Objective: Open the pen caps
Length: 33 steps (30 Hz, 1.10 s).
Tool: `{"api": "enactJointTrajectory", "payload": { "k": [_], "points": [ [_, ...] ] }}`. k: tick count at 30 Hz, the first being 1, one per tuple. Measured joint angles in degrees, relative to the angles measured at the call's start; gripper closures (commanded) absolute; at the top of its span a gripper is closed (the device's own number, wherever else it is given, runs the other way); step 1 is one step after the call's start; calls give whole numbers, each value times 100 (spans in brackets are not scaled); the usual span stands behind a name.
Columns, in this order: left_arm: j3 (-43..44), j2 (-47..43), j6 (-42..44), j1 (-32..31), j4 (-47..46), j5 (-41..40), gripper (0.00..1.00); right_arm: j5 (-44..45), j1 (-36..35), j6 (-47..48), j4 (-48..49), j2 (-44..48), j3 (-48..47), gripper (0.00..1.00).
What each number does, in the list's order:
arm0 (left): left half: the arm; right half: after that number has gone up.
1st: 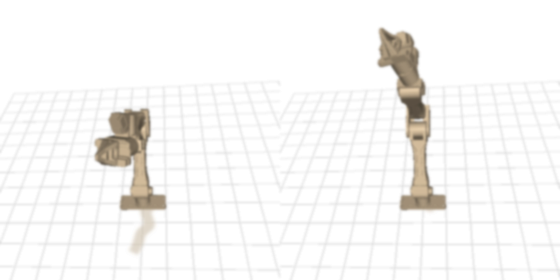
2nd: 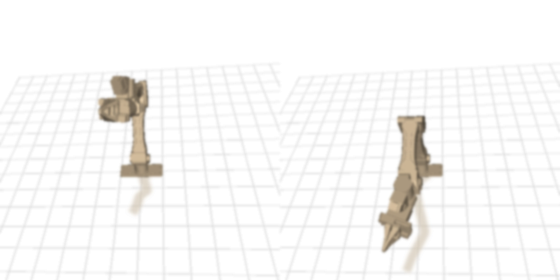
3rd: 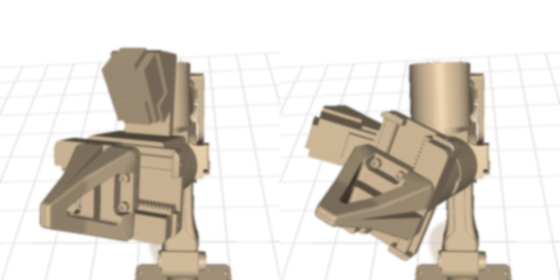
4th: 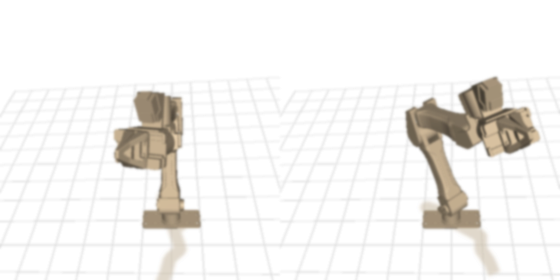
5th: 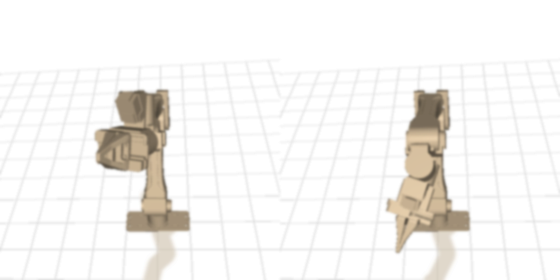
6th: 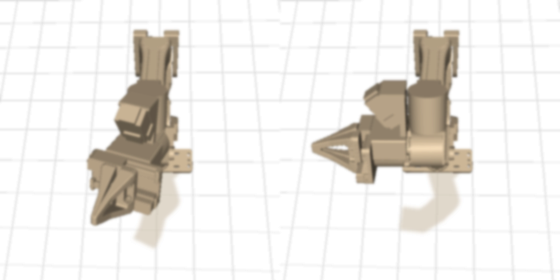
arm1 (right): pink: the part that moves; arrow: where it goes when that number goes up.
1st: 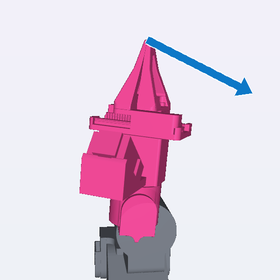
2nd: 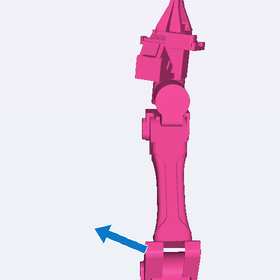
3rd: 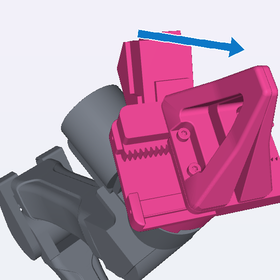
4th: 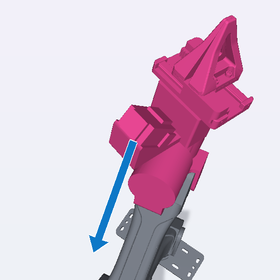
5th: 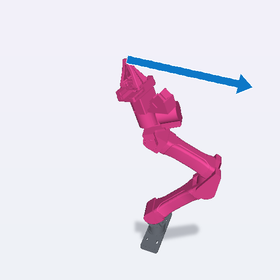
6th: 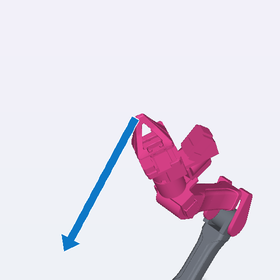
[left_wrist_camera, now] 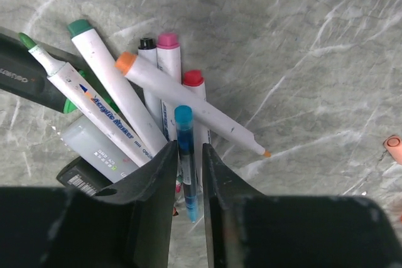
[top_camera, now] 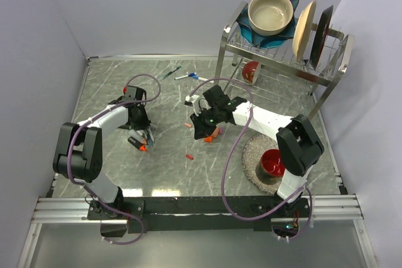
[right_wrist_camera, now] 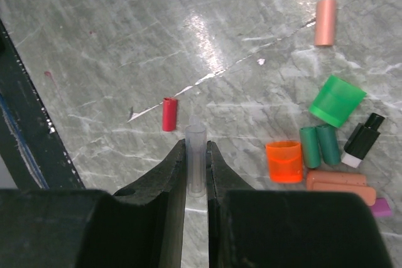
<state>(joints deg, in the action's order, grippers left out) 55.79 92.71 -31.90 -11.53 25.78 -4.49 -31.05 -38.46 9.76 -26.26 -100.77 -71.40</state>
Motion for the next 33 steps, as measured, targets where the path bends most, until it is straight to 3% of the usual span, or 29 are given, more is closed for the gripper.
{"api": "enactJointTrajectory", "payload": {
  "k": [9,16,26,33],
  "points": [
    [114,2,31,-50,153,-216,66,560,15,15,-57,-334,-212,95],
    [166,-173,131,-68,208,-260,48,890,13,46,-221,-592,-293,91],
    [162,-918,236,-70,50,-87,40,1300,-4,153,-254,-942,-555,71],
    [146,-881,203,-116,-404,520,39,1421,-4,208,-254,-966,-555,63]
  ]
}}
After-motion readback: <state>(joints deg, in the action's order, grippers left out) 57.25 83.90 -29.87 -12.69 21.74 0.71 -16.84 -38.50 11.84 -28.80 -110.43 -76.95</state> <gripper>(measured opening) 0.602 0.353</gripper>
